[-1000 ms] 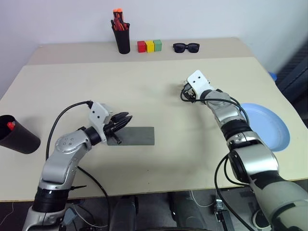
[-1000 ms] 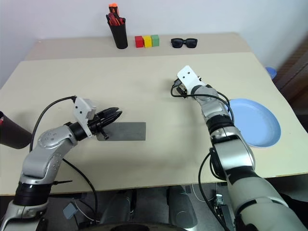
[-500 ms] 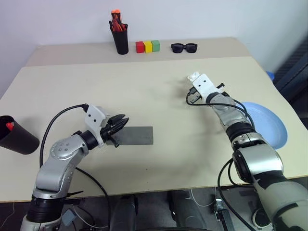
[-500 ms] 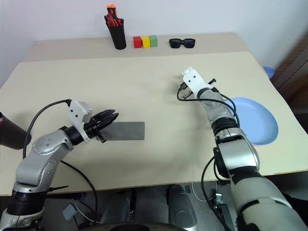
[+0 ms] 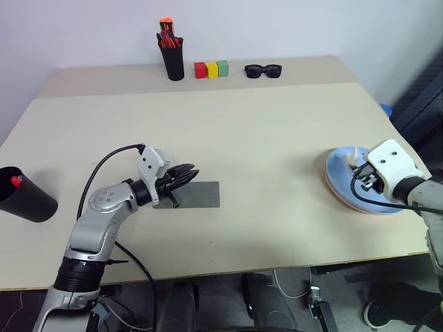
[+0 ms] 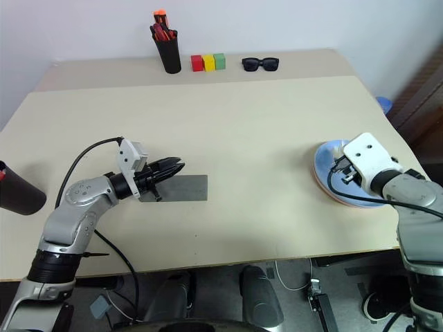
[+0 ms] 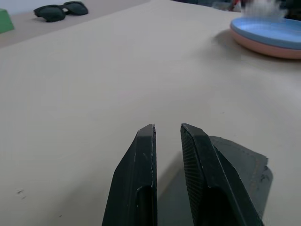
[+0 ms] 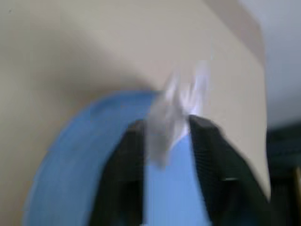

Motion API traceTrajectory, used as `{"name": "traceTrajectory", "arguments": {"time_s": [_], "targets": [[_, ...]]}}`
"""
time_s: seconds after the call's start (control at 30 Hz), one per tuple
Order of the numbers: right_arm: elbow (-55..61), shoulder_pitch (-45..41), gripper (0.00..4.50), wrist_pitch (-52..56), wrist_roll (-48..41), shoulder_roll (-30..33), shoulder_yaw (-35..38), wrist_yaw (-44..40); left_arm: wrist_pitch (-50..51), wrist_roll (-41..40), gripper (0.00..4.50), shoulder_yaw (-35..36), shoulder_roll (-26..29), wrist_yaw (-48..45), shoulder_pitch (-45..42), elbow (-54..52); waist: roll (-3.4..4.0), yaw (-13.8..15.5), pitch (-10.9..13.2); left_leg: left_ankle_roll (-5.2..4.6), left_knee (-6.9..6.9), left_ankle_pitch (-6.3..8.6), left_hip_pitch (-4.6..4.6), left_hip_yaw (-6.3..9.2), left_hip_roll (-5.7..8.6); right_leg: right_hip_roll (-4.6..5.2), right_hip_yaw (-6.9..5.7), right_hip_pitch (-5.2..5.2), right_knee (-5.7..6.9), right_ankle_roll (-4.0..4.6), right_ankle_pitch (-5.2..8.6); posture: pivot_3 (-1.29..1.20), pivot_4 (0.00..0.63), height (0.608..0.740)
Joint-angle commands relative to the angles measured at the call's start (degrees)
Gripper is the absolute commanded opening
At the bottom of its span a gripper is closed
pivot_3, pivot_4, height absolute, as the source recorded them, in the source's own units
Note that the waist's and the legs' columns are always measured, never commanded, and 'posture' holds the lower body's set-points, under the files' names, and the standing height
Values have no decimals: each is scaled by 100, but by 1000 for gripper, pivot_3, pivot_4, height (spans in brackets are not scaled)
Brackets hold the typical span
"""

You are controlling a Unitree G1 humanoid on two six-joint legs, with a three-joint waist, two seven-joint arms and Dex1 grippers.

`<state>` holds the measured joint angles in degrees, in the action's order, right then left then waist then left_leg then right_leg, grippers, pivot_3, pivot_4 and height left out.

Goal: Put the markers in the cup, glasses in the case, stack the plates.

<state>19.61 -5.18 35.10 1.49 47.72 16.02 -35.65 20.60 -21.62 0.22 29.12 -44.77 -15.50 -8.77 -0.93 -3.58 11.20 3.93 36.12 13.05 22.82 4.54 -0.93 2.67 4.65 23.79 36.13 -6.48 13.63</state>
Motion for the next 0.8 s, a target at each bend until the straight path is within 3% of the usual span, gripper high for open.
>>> {"name": "traceTrajectory", "arguments": {"time_s": [0.03,0.07,0.3,0.5,0.8], "targets": [[257,-197,3384,-238,73,-95,-61,272,-249,166,786,107,-93,253,15,-2,0,-11,0,0,-2,0,-7,-3,0,1,3,-6,-1,-1,1,0,150,740],[263,-287,3888,-366,5,-216,-152,306,-306,278,786,188,-135,478,42,44,-1,-15,1,0,-3,0,-11,-3,0,1,3,-12,-3,1,1,0,150,740],[-24,-850,3888,-875,-1267,-1188,-344,-194,-620,1073,786,863,-300,2080,497,39,-6,-29,3,-3,-18,2,-24,0,0,1,2,-21,-3,-10,0,0,150,740],[-572,-1088,3888,-936,-1800,-1165,-515,-824,-401,886,786,1251,-238,2159,1551,-950,-9,54,4,-4,-16,4,-26,0,1,7,1,-33,-12,-8,5,0,150,740],[-1280,-1388,3888,-1424,-1610,-1250,-916,-936,-217,933,786,1473,-295,2366,1890,-1257,-9,95,3,-3,-17,5,-31,-3,0,5,1,-34,-15,-1,8,0,150,740]]}}
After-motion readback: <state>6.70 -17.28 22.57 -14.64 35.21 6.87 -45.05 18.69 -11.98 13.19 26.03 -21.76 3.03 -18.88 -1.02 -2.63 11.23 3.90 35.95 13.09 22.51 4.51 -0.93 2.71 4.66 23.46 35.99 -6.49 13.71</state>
